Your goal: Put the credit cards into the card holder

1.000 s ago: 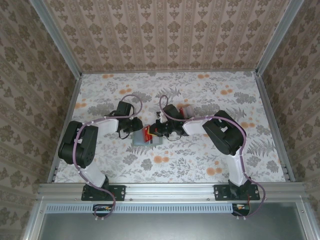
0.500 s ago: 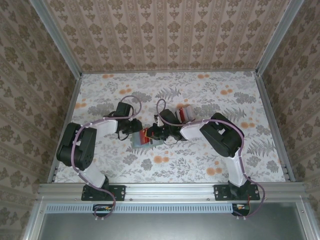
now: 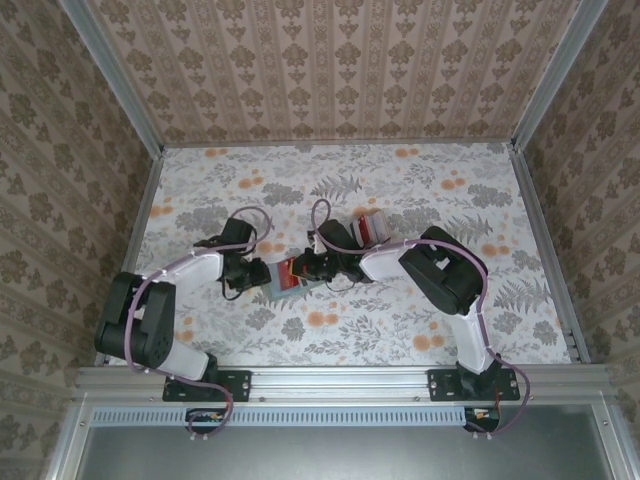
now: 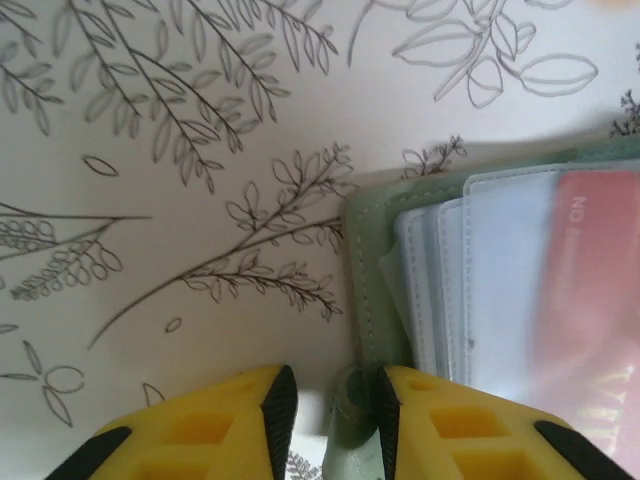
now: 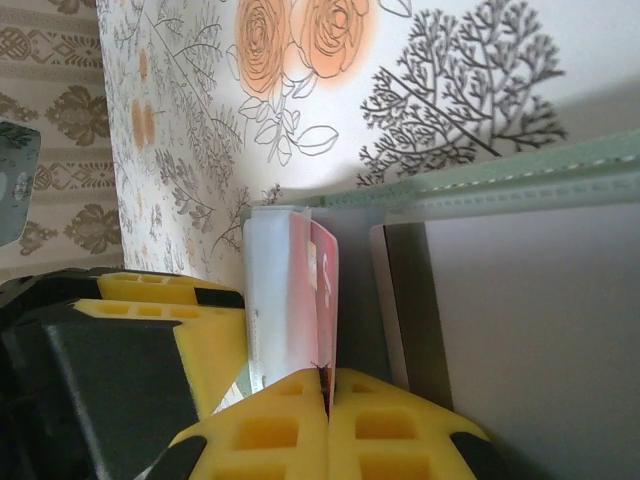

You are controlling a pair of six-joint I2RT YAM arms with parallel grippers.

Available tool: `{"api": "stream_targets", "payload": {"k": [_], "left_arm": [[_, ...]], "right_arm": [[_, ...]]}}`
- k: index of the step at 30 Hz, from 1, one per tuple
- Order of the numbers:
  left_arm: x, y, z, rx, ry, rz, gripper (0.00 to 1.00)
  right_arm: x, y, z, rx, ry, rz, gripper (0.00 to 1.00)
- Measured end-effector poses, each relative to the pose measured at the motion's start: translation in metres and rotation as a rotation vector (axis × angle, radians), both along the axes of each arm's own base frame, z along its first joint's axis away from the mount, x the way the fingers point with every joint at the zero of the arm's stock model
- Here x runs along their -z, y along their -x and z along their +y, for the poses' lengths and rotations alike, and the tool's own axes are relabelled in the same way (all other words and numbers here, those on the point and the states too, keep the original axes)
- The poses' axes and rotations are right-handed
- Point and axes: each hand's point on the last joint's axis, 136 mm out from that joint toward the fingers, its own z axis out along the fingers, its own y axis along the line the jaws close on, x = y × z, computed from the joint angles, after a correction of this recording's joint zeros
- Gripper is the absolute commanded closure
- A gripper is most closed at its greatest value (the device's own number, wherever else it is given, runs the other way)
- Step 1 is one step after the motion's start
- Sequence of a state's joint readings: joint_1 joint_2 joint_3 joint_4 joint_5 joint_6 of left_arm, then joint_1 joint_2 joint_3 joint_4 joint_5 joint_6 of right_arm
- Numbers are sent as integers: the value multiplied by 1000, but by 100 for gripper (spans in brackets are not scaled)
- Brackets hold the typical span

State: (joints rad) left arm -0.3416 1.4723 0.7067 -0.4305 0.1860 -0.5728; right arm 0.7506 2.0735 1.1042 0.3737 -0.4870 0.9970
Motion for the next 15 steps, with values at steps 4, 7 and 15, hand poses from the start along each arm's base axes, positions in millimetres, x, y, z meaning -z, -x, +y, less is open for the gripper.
{"api": "stream_targets", "payload": {"k": [4, 7, 15], "left_arm": [[2, -1, 0, -10, 1, 7, 70], [2, -1, 0, -13, -2, 16, 71], [2, -1, 1, -13, -10, 34, 71]], "right_arm": [[1, 0, 6, -27, -6, 6, 98], [1, 0, 10, -53, -5, 10, 97], [0, 1, 18, -116, 14, 14, 92]]}}
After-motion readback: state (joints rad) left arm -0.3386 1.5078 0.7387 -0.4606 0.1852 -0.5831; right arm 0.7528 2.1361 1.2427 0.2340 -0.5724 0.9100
